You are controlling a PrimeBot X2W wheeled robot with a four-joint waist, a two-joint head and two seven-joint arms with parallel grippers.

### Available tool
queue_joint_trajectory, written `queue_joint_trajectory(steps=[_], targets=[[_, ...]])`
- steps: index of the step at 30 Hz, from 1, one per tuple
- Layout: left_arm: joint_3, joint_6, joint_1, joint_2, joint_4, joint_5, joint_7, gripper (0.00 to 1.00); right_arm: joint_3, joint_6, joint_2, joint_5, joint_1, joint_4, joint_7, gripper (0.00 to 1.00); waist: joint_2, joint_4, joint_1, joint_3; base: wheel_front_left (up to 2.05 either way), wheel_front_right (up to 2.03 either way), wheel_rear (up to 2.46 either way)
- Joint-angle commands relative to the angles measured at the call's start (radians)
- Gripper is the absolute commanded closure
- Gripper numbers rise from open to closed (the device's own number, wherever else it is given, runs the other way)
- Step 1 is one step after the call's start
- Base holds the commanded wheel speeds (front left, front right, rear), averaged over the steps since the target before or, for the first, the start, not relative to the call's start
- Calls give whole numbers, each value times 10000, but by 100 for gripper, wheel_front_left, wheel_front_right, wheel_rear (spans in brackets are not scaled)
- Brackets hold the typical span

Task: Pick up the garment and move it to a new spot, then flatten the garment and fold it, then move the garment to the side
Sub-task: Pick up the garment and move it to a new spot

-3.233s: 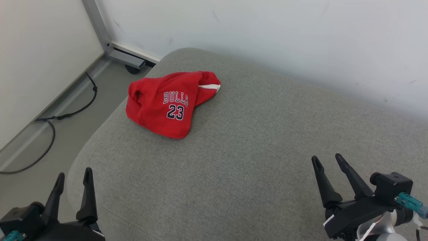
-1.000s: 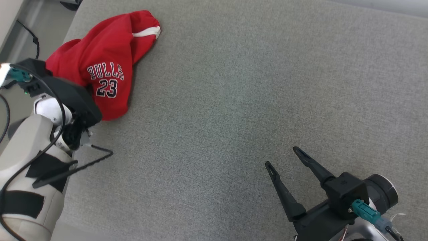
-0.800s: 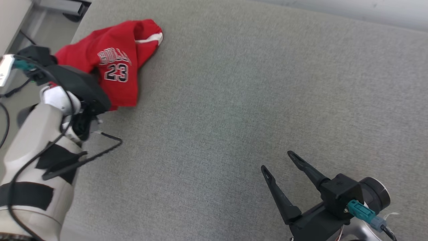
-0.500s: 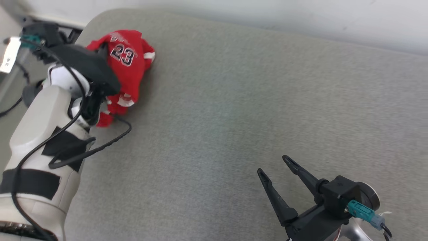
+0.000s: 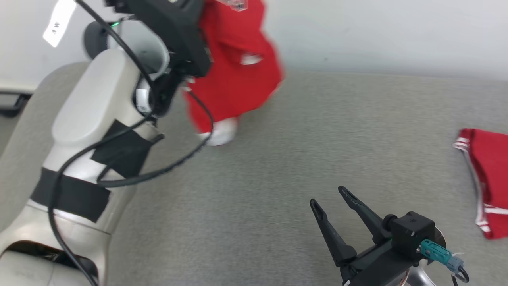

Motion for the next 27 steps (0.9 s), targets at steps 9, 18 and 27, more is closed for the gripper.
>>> queue_joint_trajectory(steps=[9,18,27], targets=[[-972,192,505,-265,-1502,-395,451,100,-159,-8,-15,159,-227,179,-277,0,0,-1392,1,-273,0,0,0],[-2031,845,1838,-271,-1988,-670,831,100,-203,-8,-15,195,-513,284,-433,0,0,-1434,1,105,0,0,0],[-3605,486,3183,-267,-2787,-2372,307,0,-88,-8,-15,101,-694,387,-357,0,0,-1315,1,29,0,0,0]])
